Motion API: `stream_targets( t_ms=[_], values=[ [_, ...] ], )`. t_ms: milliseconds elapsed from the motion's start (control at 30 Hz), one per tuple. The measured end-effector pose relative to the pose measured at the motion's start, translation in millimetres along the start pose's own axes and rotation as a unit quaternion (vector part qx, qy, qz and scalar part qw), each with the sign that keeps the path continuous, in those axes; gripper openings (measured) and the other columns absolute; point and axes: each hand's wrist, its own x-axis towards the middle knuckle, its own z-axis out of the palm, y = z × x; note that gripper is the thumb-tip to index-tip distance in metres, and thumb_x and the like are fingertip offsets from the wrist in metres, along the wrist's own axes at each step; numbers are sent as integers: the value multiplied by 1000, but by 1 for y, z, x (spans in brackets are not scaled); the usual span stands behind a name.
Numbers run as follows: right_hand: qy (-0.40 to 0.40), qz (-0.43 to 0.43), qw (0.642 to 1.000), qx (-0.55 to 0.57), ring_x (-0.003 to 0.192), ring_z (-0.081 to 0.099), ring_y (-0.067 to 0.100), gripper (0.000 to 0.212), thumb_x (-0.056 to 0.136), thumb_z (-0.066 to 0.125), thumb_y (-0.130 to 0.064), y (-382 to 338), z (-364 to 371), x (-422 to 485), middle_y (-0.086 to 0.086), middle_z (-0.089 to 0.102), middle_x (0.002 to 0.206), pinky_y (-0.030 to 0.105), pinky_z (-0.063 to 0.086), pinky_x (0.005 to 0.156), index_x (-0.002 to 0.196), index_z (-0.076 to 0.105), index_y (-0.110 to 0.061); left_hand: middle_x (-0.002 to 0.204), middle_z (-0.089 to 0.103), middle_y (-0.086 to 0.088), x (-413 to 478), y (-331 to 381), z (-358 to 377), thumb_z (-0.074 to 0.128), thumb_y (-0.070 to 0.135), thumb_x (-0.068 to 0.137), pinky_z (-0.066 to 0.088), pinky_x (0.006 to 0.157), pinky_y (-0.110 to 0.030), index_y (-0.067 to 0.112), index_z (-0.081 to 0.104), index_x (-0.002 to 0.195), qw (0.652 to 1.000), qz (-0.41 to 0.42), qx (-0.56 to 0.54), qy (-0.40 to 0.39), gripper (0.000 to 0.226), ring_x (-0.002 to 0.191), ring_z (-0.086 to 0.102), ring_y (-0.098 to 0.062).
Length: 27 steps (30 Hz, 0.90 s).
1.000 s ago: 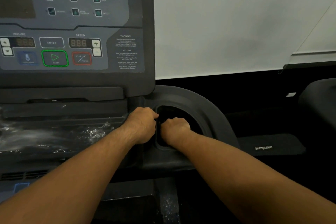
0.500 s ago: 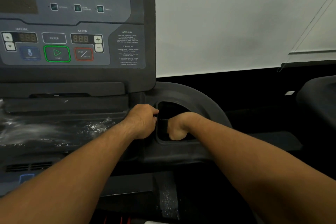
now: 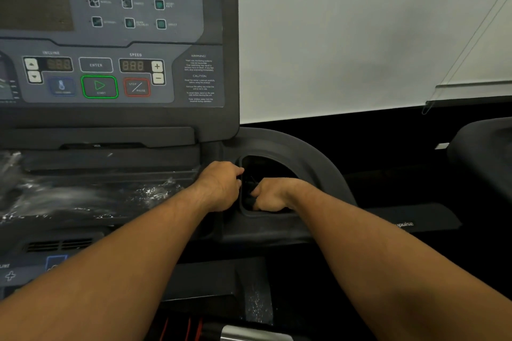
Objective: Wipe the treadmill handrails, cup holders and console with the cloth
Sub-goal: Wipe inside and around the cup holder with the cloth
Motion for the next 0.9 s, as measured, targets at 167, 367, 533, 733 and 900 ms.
stream_targets(
  t_ms=[167,367,533,733,900],
  values=[
    [-43,-10,996,-75,102,57,22,35,96,40,-23,-8,-5,15,6,61,121,33,45,92,122,59,-11,145,49,-7,0,2,-1,40,20,102,38,104,-27,18,48,142,1000,5,2,2,41,132,46,-24],
    [21,23,964,-265,77,61,27,20,86,57,-5,2,-11,25,11,62,89,33,47,65,104,65,-1,140,52,-8,0,-2,0,39,18,102,42,101,-29,15,51,139,1000,23,18,5,39,127,49,-25],
    [203,-8,954,-221,103,61,34,25,97,42,-6,3,3,35,16,62,116,39,47,76,114,61,-5,136,53,-8,0,-3,0,38,18,101,41,104,-32,12,55,133,999,41,21,8,37,125,49,-24],
    [127,-67,988,-61,83,62,27,15,83,58,-14,5,4,36,10,66,97,34,50,67,97,63,-11,137,53,-7,-3,-3,-2,38,18,102,40,104,-30,12,53,135,999,45,-3,6,37,126,48,-23],
    [54,-167,973,-150,98,61,20,36,84,54,-6,24,-3,30,-1,67,110,32,50,86,115,65,-22,145,48,-5,-1,-5,-1,39,19,103,35,107,-28,15,47,142,999,43,-18,4,40,134,42,-22]
  ],
)
